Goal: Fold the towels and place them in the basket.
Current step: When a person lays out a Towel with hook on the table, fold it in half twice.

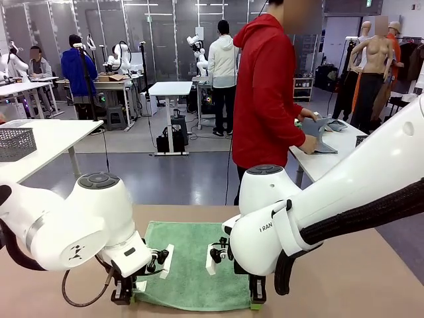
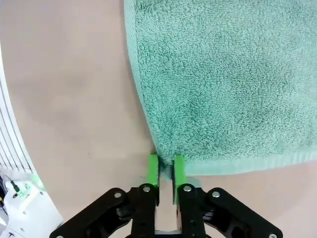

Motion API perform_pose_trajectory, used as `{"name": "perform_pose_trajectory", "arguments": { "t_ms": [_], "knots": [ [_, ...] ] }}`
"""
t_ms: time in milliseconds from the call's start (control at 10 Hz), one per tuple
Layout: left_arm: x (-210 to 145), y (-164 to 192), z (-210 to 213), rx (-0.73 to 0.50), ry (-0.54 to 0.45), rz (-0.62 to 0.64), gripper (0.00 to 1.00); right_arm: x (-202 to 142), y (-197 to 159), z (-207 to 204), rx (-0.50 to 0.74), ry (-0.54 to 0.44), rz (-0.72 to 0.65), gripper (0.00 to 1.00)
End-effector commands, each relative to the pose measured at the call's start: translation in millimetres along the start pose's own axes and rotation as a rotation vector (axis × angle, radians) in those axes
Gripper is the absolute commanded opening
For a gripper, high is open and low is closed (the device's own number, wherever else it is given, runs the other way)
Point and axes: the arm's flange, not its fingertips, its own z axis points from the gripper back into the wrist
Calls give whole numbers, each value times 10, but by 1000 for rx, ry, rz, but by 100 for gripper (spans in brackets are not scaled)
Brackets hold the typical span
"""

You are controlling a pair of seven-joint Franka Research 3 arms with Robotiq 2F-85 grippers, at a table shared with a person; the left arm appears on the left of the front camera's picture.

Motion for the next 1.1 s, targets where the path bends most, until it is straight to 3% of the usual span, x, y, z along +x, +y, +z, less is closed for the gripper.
{"name": "perform_pose_trajectory", "arguments": {
  "t_ms": [0,500,600,800,900,1000],
  "knots": [
    [-21,-39,-79,0,43,11,3,-13,14,-88,22,-18,16,0],
    [-23,-48,-84,23,61,-1,0,-31,41,2,3,-22,34,0],
    [-24,-77,-69,-23,36,8,0,-19,30,1,-5,-10,18,0],
    [13,-1,7,19,19,-12,0,8,4,14,-2,-2,18,0],
    [16,2,10,19,18,-10,7,7,1,17,-2,-2,17,7],
    [-42,27,129,26,-2,0,7,-2,28,159,-15,-17,-7,7]
  ]
}}
